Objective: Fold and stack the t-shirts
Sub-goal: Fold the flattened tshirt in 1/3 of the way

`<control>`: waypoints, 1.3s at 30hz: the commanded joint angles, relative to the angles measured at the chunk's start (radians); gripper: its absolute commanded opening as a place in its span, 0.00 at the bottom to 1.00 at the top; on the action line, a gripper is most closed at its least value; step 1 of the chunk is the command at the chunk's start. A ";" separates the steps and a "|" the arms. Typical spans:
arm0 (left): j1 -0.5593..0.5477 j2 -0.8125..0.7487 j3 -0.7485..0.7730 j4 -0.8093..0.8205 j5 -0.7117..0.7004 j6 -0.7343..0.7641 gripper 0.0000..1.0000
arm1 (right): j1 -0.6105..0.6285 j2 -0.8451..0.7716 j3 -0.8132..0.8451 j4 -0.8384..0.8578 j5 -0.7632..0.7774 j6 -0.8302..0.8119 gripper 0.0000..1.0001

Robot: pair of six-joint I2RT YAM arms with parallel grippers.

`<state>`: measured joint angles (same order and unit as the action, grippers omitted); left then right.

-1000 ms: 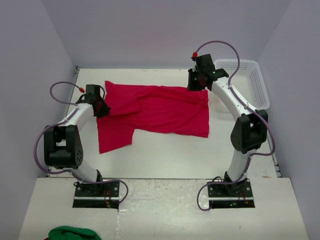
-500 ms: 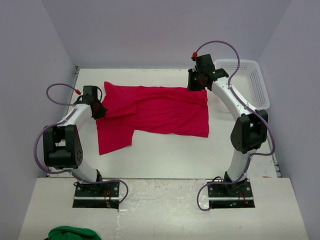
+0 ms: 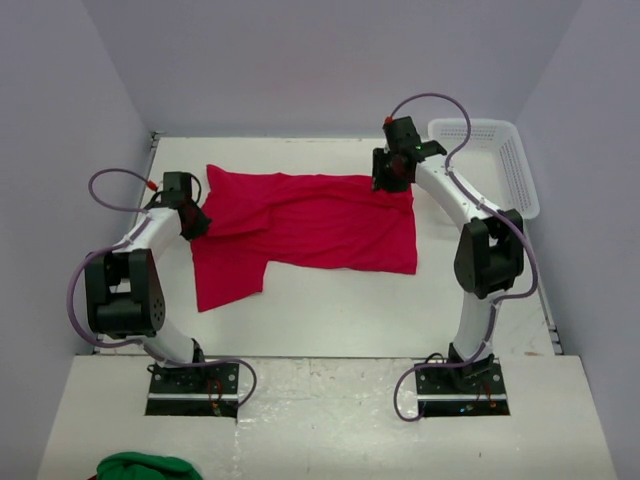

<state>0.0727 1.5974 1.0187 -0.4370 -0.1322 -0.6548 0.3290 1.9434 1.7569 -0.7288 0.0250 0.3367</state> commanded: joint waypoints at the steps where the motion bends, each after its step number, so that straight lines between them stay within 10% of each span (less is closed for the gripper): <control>1: 0.013 0.006 0.026 0.003 0.009 -0.009 0.01 | -0.011 0.016 -0.040 -0.012 0.059 0.053 0.47; 19: 0.012 0.016 0.012 0.021 0.029 0.007 0.01 | -0.110 0.055 -0.162 0.025 0.148 0.133 0.45; 39: 0.012 0.035 0.018 0.026 0.032 0.012 0.00 | -0.157 0.246 0.101 -0.064 0.177 0.062 0.40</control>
<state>0.0753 1.6348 1.0187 -0.4328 -0.0994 -0.6525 0.1772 2.1784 1.8030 -0.7643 0.1925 0.4080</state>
